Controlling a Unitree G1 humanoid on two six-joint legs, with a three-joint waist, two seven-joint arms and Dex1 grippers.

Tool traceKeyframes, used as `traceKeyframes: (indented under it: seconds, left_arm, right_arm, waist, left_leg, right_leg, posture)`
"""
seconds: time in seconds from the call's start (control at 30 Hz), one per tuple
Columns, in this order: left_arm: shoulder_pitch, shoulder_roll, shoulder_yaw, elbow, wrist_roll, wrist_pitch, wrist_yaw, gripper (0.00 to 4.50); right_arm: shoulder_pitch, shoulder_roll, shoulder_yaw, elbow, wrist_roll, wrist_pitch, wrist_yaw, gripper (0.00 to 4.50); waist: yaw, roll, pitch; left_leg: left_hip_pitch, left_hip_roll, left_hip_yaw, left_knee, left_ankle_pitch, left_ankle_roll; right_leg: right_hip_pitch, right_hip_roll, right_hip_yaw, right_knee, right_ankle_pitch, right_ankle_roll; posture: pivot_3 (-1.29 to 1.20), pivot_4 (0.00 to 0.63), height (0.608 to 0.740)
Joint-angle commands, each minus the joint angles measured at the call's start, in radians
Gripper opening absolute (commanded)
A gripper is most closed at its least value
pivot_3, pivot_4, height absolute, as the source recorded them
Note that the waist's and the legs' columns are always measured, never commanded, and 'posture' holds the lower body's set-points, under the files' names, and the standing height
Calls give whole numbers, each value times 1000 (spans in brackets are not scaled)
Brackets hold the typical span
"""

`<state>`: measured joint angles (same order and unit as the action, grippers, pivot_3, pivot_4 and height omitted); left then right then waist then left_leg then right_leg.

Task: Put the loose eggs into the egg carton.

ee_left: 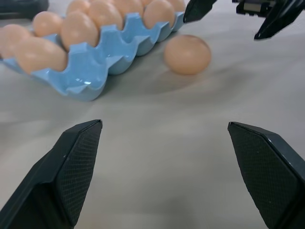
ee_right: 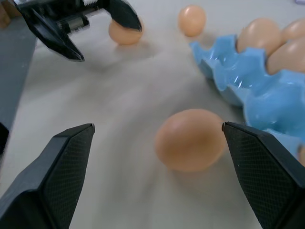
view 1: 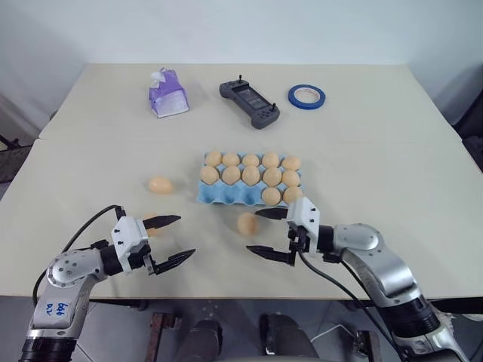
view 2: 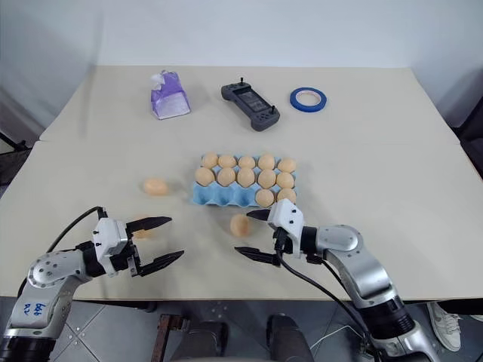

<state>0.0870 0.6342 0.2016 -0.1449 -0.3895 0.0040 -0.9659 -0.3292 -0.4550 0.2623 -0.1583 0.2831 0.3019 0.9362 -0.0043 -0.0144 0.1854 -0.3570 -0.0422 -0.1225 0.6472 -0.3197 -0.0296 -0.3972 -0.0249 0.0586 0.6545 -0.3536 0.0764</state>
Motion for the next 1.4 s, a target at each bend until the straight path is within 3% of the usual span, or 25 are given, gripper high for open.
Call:
traceKeyframes:
  seconds: [0.03,0.07,0.17,0.4,0.87,0.97,1.2,1.4]
  left_arm:
    - [50,0,51,-37,-13,-9,30,4500]
    - [57,-2,55,-42,-14,-8,37,4500]
    - [69,-15,60,-52,-15,-11,62,4500]
    - [77,-28,52,-73,-14,-5,91,4500]
    - [61,-27,64,-48,7,10,137,4500]
    - [72,-21,90,-40,0,8,155,4500]
    - [149,-35,149,-87,-26,14,182,4500]
    - [160,-63,206,-70,-30,13,243,4500]
  right_arm:
    - [-39,41,37,71,-48,-49,-13,4486]
    - [-44,48,42,90,-60,-53,-14,4486]
    - [-61,73,57,149,-92,-96,-16,3897]
    - [-77,130,42,155,-81,-119,-11,1388]
    - [-117,79,-59,12,71,4,54,1388]
    - [-86,33,-81,-36,135,60,93,1990]
    - [33,-85,-188,-93,142,-14,118,4438]
    - [148,-187,-263,-105,143,-99,160,4477]
  waist:
    - [-3,0,0]
    - [-2,0,0]
    - [3,0,0]
    - [0,0,0]
    - [0,0,0]
    - [1,0,0]
    - [3,0,0]
    - [5,0,0]
  left_leg:
    - [0,0,1,0,0,0]
    - [0,0,1,0,0,0]
    - [0,0,0,0,0,0]
    - [0,0,0,0,0,0]
    - [0,0,0,0,0,0]
    - [0,0,0,0,-1,1]
    - [-1,1,1,-1,-2,1]
    - [-1,1,1,0,-2,1]
  right_leg:
    - [-1,0,0,0,0,0]
    - [-1,0,0,1,0,0]
    - [-1,0,-1,1,0,0]
    - [-1,0,-1,2,0,0]
    - [-1,0,-1,2,0,0]
    - [-1,0,-1,1,0,0]
    - [-1,0,-1,-2,0,0]
    - [0,0,-1,-2,0,0]
  posture:
    - [0,150,740]
    - [0,150,740]
    - [0,150,740]
    - [0,150,740]
    - [0,150,740]
    - [0,150,740]
    - [0,150,740]
    - [0,150,740]
